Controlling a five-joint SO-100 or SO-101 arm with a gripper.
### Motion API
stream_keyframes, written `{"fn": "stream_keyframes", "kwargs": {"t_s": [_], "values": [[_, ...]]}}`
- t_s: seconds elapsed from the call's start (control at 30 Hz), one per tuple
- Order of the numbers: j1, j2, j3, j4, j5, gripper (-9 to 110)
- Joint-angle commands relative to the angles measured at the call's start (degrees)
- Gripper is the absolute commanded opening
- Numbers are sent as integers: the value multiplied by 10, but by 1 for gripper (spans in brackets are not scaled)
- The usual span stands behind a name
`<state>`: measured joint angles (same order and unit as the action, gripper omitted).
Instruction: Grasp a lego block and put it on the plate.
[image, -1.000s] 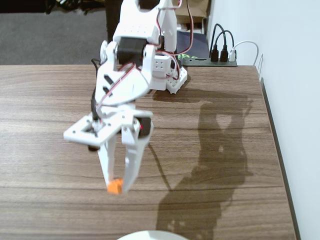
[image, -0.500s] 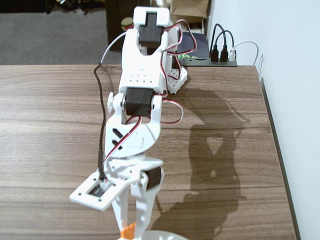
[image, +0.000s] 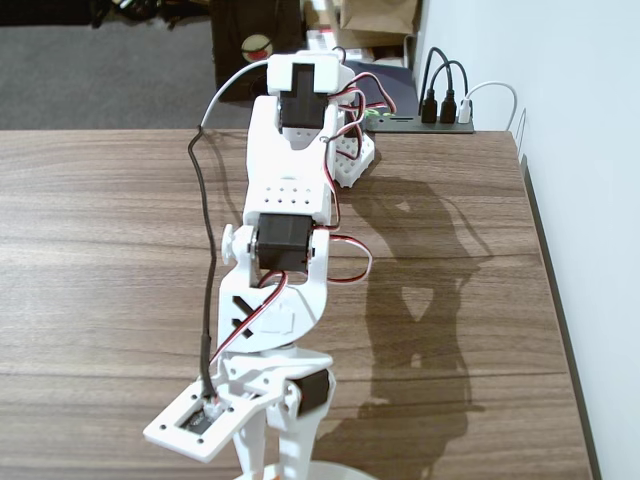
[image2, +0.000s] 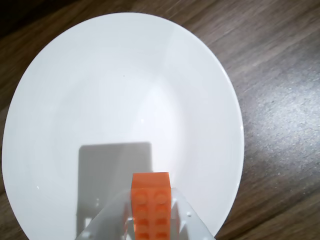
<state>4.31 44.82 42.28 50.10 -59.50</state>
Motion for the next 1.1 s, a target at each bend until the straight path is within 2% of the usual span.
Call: {"fn": "stream_keyframes", "kwargs": {"t_s": [0.0,0.13,0.3,0.4,0.7,0.97,1.07], "values": [[-6,3,-33,-2,2,4],[-6,-5,-39,-3,2,4],[-4,-8,-39,-4,10,19],[-4,-9,-39,-4,13,22],[4,46,2,18,39,22],[1,246,187,64,110,21],[-3,325,279,62,136,10]]}}
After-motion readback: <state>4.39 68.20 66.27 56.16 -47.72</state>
